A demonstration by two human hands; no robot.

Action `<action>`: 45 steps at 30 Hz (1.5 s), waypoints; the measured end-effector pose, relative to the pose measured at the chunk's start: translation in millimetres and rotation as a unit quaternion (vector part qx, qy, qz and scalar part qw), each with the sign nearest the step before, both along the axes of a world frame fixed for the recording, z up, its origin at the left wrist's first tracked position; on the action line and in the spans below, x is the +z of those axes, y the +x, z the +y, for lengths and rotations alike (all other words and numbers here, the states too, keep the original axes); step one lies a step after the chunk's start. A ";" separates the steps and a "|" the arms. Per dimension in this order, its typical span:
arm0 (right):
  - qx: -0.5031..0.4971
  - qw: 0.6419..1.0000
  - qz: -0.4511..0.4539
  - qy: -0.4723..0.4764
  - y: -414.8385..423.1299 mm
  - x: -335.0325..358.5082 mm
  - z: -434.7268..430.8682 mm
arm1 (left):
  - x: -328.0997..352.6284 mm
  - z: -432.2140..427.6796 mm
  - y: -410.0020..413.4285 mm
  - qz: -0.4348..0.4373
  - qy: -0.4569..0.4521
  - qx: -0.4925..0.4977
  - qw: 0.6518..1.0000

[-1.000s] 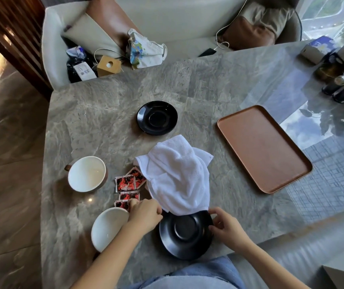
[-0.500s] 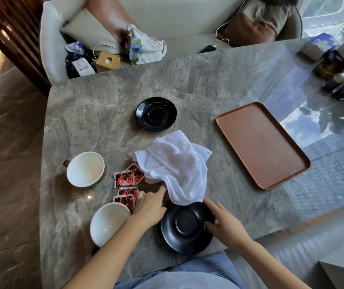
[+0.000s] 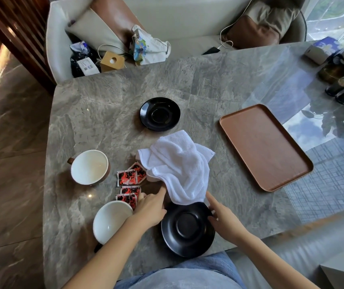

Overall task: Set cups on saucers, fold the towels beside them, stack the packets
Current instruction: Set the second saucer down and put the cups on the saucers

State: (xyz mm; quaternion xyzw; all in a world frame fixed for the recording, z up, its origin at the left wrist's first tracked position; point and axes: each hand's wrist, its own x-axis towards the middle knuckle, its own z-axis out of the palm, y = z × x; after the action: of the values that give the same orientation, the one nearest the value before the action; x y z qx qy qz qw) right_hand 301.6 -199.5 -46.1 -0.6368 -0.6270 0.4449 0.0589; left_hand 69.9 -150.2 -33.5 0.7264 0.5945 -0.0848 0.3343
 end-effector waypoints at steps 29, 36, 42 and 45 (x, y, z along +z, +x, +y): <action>0.216 0.959 0.008 0.184 -159.9 7.4 33.1 | -6.6 -69.1 -156.7 -0.163 0.023 0.349 0.922; 0.140 0.987 0.079 0.016 -176.1 4.0 20.8 | -8.9 -90.8 -160.5 -0.256 -0.024 0.405 0.877; 0.083 0.987 0.131 -0.045 -185.2 7.4 21.8 | -13.7 -116.0 -155.7 -0.199 -0.114 0.428 0.874; 0.053 0.985 0.145 -0.076 -187.7 6.0 18.2 | -12.8 -121.0 -149.4 -0.223 -0.084 0.437 0.867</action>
State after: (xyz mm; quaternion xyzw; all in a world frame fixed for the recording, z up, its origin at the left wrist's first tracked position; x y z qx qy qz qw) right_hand 113.8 -181.3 -40.0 -0.5335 -0.6092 0.5815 0.0773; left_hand -79.5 -271.2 -46.3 0.3607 0.7516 0.1851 0.5204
